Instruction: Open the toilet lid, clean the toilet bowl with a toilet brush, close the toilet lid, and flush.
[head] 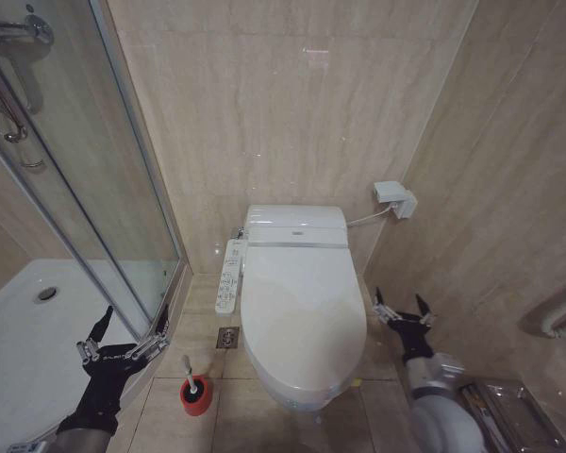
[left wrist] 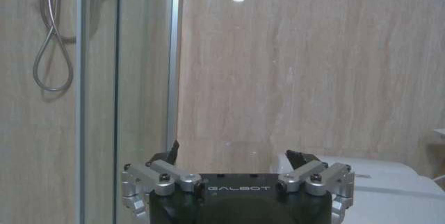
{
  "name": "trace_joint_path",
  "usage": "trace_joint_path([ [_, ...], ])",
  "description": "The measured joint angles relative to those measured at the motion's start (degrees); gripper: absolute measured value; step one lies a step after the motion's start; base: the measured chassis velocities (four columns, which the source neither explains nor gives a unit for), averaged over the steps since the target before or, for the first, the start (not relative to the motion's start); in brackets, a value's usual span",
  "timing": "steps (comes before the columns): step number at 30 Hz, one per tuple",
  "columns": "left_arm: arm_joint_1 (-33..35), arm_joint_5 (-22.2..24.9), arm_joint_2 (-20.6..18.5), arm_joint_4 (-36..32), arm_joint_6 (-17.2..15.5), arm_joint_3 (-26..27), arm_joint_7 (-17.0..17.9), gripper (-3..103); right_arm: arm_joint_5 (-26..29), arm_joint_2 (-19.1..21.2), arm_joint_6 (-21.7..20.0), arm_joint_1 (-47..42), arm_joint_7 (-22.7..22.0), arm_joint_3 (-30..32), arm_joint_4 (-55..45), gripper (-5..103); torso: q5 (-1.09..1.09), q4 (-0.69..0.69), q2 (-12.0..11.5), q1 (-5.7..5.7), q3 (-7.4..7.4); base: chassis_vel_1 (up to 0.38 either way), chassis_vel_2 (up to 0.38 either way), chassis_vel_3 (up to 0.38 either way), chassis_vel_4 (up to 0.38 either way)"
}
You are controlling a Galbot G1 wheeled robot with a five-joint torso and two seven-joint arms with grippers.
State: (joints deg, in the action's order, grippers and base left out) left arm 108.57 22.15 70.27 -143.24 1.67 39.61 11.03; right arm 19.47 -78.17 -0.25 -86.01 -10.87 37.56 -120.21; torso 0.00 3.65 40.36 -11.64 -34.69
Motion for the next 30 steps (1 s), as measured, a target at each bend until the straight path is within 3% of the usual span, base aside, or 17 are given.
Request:
trace_joint_path([
  [19,0.01,0.00,0.00,0.00,0.00,0.00,0.00,100,2.39,-1.00,-1.79,-7.60,2.61,4.66,-12.54,100,0.00,0.02,0.00,0.01,0.00,0.000,0.000,0.000,0.000],
  [24,0.00,0.00,0.00,0.00,0.00,0.00,0.00,100,-1.75,-1.07,0.99,-8.67,5.88,6.22,-13.45,100,0.00,0.03,0.00,0.01,0.01,0.000,0.000,0.000,0.000],
  [30,0.00,0.00,0.00,0.00,0.00,0.00,0.00,100,-3.73,-1.25,2.28,-8.54,6.40,6.39,-13.47,100,0.00,0.02,0.00,0.01,0.00,0.000,0.000,0.000,0.000],
])
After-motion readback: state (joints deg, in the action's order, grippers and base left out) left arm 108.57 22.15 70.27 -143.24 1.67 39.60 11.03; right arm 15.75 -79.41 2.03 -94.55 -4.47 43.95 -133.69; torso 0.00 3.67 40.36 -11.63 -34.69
